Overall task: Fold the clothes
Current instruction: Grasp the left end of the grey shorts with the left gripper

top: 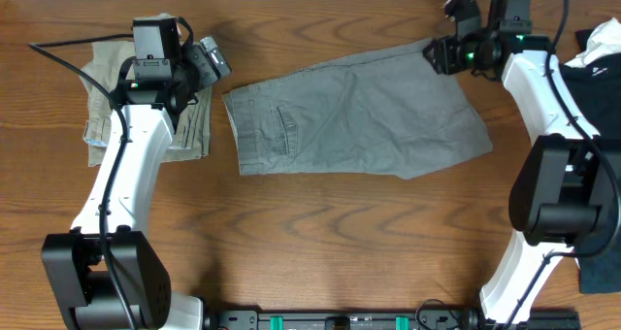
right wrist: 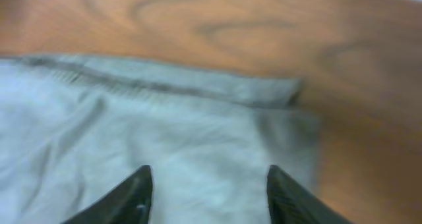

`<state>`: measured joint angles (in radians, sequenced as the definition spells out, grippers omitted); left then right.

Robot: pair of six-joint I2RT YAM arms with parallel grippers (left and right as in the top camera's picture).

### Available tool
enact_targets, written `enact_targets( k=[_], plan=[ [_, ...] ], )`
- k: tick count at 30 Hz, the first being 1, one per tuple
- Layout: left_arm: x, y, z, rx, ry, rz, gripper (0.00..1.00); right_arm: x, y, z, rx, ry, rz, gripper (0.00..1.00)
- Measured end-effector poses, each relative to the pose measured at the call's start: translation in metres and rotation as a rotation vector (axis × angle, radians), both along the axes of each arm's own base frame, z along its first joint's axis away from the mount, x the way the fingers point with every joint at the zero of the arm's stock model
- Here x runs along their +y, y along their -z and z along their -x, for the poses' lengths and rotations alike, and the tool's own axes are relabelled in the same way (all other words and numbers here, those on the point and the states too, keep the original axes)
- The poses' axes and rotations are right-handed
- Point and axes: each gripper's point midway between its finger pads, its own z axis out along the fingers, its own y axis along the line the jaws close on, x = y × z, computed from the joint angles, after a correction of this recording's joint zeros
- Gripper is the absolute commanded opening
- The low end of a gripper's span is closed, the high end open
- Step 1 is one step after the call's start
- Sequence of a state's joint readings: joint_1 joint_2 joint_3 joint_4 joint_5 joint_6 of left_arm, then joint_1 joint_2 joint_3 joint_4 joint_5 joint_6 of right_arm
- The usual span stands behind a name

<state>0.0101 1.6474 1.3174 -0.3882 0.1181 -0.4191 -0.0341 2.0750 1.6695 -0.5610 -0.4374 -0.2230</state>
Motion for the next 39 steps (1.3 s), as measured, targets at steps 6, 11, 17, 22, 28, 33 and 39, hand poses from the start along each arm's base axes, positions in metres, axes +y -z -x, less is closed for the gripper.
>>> enact_targets(
  k=[6,11,17,22,28,33,39],
  plan=[
    [-0.026,0.008,-0.002,0.013,0.079,0.040,0.98,0.026,0.023,0.008,0.068,-0.052,-0.040,0.53],
    [-0.036,0.033,0.000,0.072,0.153,0.005,0.98,0.037,0.044,0.013,0.117,-0.073,-0.041,0.58],
    [-0.035,0.042,0.007,0.106,0.234,-0.062,0.75,0.039,0.051,0.019,0.148,-0.073,-0.035,0.61],
    [-0.036,0.068,0.004,0.152,0.263,-0.079,0.67,0.039,0.052,0.020,0.154,-0.072,-0.034,0.62],
    [-0.036,0.117,-0.004,0.226,0.267,-0.072,0.57,0.039,0.053,0.023,0.165,-0.072,-0.034,0.63],
    [-0.037,0.125,-0.009,0.218,0.268,-0.071,0.46,0.036,0.055,0.024,0.173,-0.063,-0.018,0.63],
    [-0.037,0.123,-0.013,0.200,0.269,-0.073,0.44,0.033,0.057,0.025,0.183,-0.054,-0.004,0.63]
  ],
)
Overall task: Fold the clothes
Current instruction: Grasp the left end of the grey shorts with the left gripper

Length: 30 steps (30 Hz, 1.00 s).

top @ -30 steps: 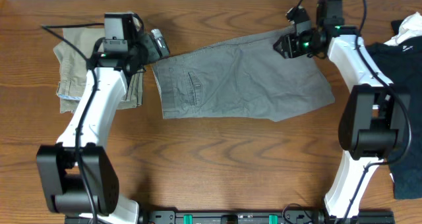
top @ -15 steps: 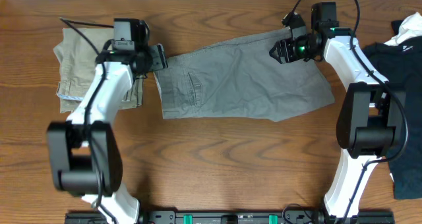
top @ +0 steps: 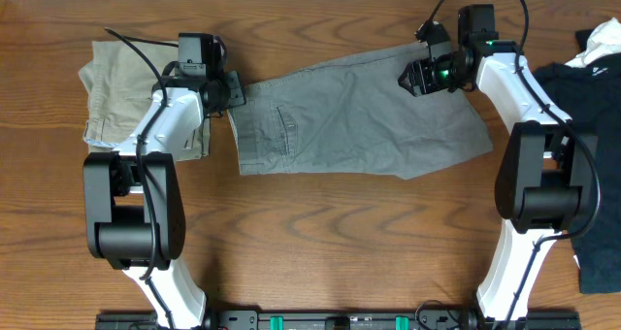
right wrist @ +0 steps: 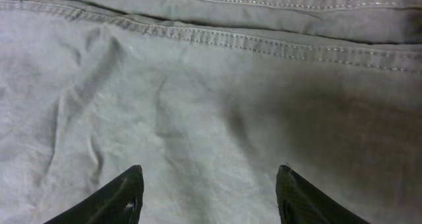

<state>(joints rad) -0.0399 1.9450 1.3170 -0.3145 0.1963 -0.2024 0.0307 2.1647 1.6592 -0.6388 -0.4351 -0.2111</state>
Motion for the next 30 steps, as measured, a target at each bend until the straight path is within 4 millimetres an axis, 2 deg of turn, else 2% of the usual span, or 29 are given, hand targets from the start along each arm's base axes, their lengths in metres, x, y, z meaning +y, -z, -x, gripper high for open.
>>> enact_targets(
  k=[6,12,13,16,21,30],
  plan=[
    [-0.001,0.002,-0.006,-0.019,0.000,0.002,0.44,-0.002,0.002,0.001,0.008,0.005,0.011,0.63],
    [-0.002,0.030,-0.006,0.025,0.000,0.001,0.34,-0.003,0.002,0.002,0.011,0.007,0.017,0.63],
    [-0.002,0.032,-0.005,0.029,0.000,0.001,0.31,-0.003,0.002,0.002,0.011,0.008,0.017,0.63],
    [-0.002,0.033,-0.005,0.031,-0.002,0.007,0.14,-0.003,0.002,0.002,0.011,0.008,0.019,0.63],
    [-0.003,0.032,-0.006,0.026,0.004,0.007,0.06,-0.004,0.003,0.002,0.011,0.009,0.021,0.63],
    [-0.003,0.029,-0.009,0.009,0.001,0.009,0.06,-0.005,0.003,0.001,0.011,0.013,0.030,0.62]
  ],
)
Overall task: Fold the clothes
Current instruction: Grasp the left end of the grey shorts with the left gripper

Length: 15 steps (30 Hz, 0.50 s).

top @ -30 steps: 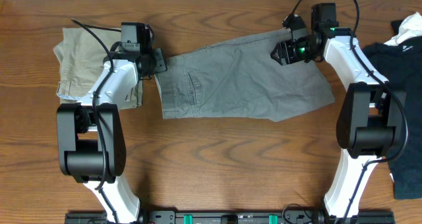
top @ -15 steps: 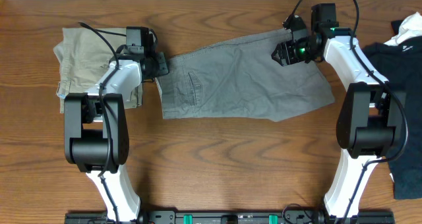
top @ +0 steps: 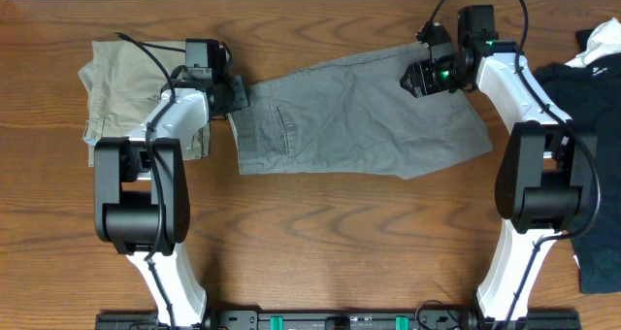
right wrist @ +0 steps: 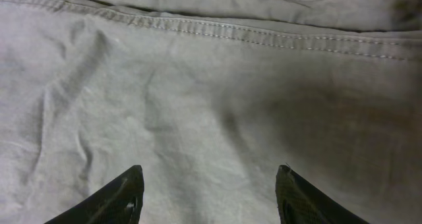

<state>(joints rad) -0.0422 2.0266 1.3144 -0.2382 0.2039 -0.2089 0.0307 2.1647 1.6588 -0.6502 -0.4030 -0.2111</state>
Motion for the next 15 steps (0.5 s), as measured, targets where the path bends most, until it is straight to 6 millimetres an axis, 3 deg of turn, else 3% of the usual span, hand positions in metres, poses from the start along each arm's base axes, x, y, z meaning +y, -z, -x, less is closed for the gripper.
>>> enact_targets(
  k=[7,13,15],
  plan=[
    [0.010,-0.021,-0.008,-0.057,-0.034,0.001,0.06,-0.005,0.002,0.000,0.004,0.013,0.029,0.62],
    [0.020,-0.022,-0.009,-0.058,-0.087,-0.017,0.06,-0.006,0.003,0.000,0.007,0.015,0.034,0.61],
    [0.021,-0.022,-0.009,-0.057,-0.092,-0.019,0.11,-0.006,0.003,0.000,0.006,0.015,0.035,0.59]
  ],
)
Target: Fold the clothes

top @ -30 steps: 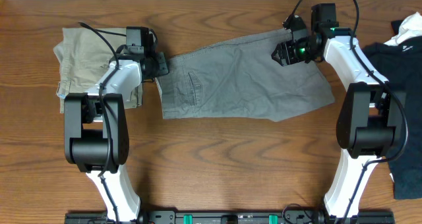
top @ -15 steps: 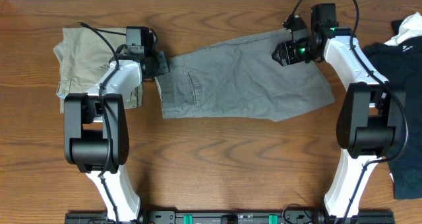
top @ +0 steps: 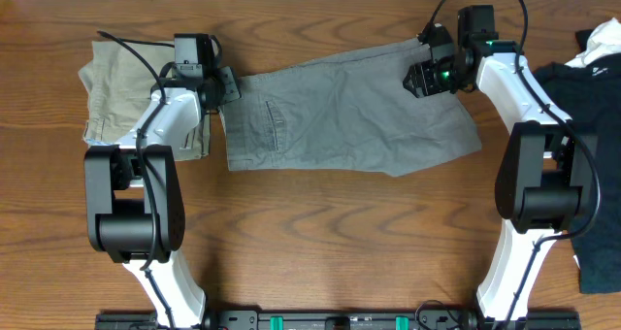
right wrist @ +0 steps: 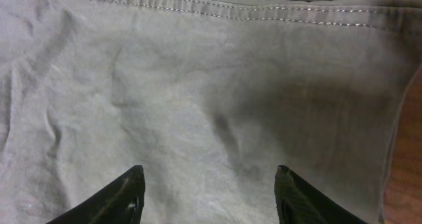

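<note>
Grey shorts (top: 349, 112) lie spread flat across the middle of the table, waistband to the left. My left gripper (top: 221, 85) sits at the waistband's upper left corner and looks shut on it, its fingers mostly hidden under the wrist. At the upper right leg hem, my right gripper (top: 419, 78) hovers open just over the cloth. In the right wrist view, the right gripper (right wrist: 209, 168) has its fingers wide apart over the shorts' fabric (right wrist: 198, 85), with the stitched hem along the top.
A folded khaki garment (top: 116, 92) lies at the far left, right behind the left arm. Dark clothes (top: 592, 97) and a white piece (top: 602, 41) are piled at the right edge. Bare wooden table (top: 320, 243) runs along the front.
The left gripper has shifted a little left and back, and the shorts have slid left with it. In the right wrist view the cloth's right edge and bare wood now show.
At first the left arm stood over the khaki pile and the right gripper hovered at the shorts' far right corner. Then both grippers were at the shorts, left at the waistband, right open over the leg. The shorts now lie further left.
</note>
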`<state>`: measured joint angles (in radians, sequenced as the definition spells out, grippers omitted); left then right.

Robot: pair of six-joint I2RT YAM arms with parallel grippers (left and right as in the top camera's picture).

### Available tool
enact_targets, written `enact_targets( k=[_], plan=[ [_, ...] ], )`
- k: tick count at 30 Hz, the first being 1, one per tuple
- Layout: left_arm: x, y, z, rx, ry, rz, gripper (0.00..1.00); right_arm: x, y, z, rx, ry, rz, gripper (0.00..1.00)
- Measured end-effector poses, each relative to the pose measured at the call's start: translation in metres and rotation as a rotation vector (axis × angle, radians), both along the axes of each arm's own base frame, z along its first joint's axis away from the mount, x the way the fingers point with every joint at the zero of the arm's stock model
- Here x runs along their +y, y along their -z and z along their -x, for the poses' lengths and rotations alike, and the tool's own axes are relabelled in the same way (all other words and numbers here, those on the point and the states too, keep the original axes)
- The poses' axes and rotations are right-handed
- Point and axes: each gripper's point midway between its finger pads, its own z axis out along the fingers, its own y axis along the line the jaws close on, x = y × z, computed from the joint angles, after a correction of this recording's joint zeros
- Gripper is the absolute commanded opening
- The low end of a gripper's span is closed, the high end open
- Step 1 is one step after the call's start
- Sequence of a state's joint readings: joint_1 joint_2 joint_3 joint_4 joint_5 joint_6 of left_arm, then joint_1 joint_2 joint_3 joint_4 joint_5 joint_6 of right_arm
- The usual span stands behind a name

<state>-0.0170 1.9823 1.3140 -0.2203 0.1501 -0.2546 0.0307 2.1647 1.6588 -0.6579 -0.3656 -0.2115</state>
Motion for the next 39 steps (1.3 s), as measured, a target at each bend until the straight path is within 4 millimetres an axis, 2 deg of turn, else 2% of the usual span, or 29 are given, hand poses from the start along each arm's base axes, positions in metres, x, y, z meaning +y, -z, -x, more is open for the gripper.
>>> enact_targets(
  k=[2,6,9,11,13,14,17,19,23,25,28,31,35,39],
  plan=[
    [0.000,0.000,0.000,0.000,-0.004,0.000,0.17,0.000,-0.001,-0.001,-0.005,-0.001,-0.002,0.58],
    [0.002,-0.008,0.000,-0.012,-0.015,-0.002,0.17,0.006,-0.004,-0.004,-0.021,-0.015,-0.037,0.56],
    [0.002,-0.036,0.003,-0.052,-0.015,-0.002,0.17,0.015,-0.006,0.004,0.014,-0.023,-0.093,0.49],
    [0.000,-0.063,0.012,-0.077,-0.008,0.010,0.17,0.019,-0.003,0.017,0.075,-0.021,-0.123,0.48],
    [-0.004,-0.089,0.023,-0.095,0.003,0.028,0.06,0.023,0.000,0.037,0.171,-0.016,-0.157,0.47],
    [-0.006,-0.102,0.030,-0.105,0.011,0.044,0.06,0.025,0.001,0.047,0.220,-0.015,-0.171,0.47],
    [-0.018,-0.118,0.044,-0.100,0.051,0.074,0.06,0.032,0.002,0.078,0.362,-0.012,-0.214,0.43],
    [-0.028,-0.111,0.046,-0.076,0.075,0.085,0.06,0.037,0.000,0.095,0.435,-0.018,-0.236,0.39],
    [-0.056,-0.075,0.048,0.010,0.140,0.102,0.06,0.054,-0.005,0.120,0.514,-0.085,-0.266,0.16],
    [-0.070,-0.058,0.047,0.041,0.170,0.104,0.06,0.063,-0.005,0.127,0.523,-0.128,-0.263,0.08],
    [-0.090,-0.033,0.048,0.083,0.211,0.107,0.06,0.071,0.003,0.138,0.539,-0.167,-0.230,0.06],
    [-0.100,-0.012,0.048,0.116,0.232,0.109,0.06,0.068,0.018,0.144,0.538,-0.182,-0.185,0.05],
    [-0.098,0.011,0.049,0.160,0.225,0.104,0.06,0.057,0.041,0.151,0.541,-0.171,-0.134,0.01],
    [-0.090,0.028,0.050,0.192,0.213,0.073,0.06,0.045,0.048,0.157,0.566,-0.144,-0.117,0.01]
  ],
)
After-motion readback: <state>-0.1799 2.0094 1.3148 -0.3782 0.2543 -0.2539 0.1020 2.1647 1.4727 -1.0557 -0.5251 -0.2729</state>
